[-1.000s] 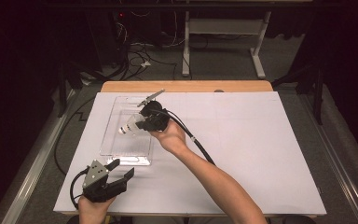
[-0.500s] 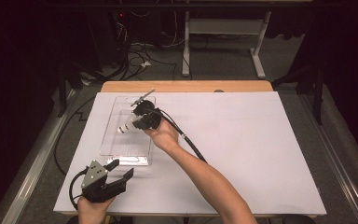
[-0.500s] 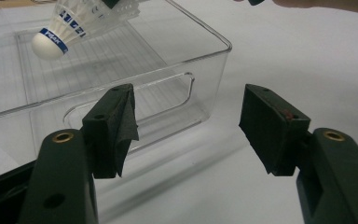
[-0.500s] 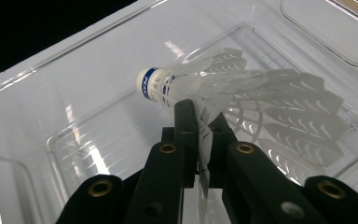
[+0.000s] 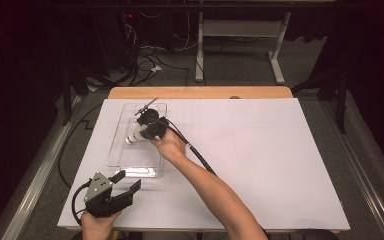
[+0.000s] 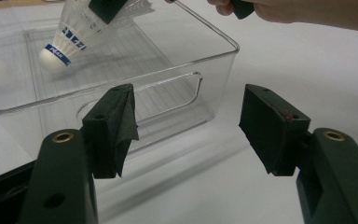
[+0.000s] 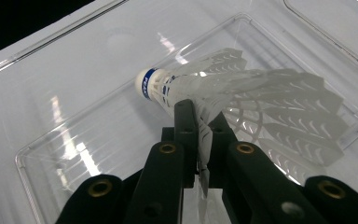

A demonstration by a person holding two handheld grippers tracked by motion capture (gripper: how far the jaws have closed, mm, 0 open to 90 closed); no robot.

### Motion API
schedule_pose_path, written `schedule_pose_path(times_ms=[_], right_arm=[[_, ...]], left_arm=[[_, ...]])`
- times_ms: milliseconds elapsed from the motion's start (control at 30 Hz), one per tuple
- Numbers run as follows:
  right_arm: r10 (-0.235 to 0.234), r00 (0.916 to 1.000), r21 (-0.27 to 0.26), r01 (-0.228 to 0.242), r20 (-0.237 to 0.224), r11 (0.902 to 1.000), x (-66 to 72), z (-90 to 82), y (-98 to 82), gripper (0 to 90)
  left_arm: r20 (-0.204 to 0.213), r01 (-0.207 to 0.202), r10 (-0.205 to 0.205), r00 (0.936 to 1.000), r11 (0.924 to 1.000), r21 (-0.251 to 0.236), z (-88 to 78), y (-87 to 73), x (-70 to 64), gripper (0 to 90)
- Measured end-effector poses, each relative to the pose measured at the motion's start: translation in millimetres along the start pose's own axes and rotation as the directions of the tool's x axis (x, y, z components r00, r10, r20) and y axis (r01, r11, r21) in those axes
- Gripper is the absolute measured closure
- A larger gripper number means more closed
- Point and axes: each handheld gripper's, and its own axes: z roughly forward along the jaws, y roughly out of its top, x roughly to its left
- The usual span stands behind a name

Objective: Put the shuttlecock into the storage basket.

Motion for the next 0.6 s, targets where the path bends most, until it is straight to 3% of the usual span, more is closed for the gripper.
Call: schedule_pose_path(times_ms=[233,367,500,600], right_arm=[[-0.020,0.9998,0.016,0.020,0.008,0.9997,5.8,6.7,3.0,87.1],[-0.009,0.9999,0.032,0.009,-0.012,0.9994,7.4,8.6,3.2,85.0],[-0.010,0.9987,0.060,0.013,-0.050,0.9981,5.2,10.0,2.6,75.9],[-0.007,0.9985,0.076,0.011,-0.054,0.9971,7.1,9.1,3.5,69.4]], left_arm=[[0.000,0.000,0.000,1.0000,1.0000,-0.001,-0.4,-0.1,-0.1,36.8],[0.000,-0.001,0.001,1.0000,1.0000,-0.001,-1.0,-0.2,0.2,36.8],[-0.001,0.001,-0.001,1.0000,1.0000,-0.002,-1.3,-0.3,0.5,36.8],[-0.002,0.001,-0.001,1.0000,1.0000,-0.001,-1.3,-0.3,0.5,36.8]])
